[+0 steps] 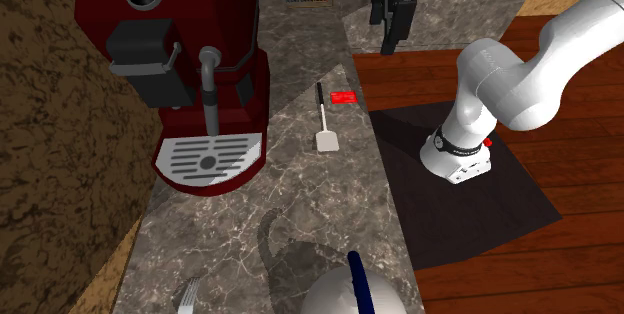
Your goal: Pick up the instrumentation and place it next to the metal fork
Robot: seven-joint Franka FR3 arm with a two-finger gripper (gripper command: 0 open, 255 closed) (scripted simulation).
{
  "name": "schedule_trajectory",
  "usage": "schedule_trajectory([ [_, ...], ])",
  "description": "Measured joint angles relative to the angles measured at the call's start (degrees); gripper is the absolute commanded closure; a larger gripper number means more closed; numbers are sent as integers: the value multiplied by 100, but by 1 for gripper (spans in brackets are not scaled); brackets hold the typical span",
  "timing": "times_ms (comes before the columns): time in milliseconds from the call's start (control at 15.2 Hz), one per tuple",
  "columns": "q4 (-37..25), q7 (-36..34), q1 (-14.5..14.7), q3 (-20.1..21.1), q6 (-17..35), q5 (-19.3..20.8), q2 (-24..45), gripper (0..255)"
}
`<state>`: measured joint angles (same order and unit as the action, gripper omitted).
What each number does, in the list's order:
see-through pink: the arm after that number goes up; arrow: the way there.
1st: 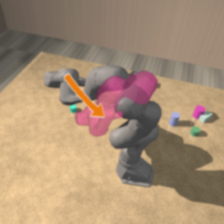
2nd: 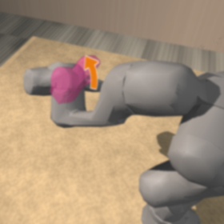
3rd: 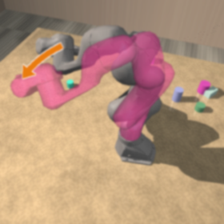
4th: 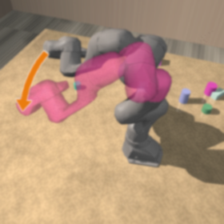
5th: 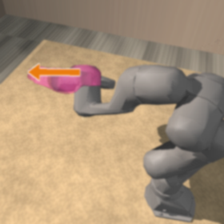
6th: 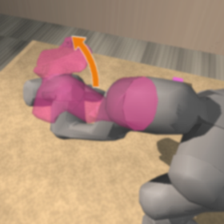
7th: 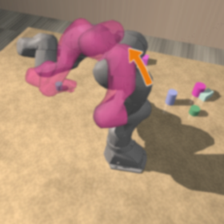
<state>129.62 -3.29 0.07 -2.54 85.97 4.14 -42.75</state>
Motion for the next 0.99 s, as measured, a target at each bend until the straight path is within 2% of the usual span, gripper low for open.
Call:
schedule_trajectory([
  [198, 227, 414, 104, -149, 180, 111, -47, 0],
  [660, 1350, 2909, 608, -1152, 1219, 877, -189, 0],
  [990, 1841, 4775, 959, -2022, 2133, 1494, 132, 0],
])
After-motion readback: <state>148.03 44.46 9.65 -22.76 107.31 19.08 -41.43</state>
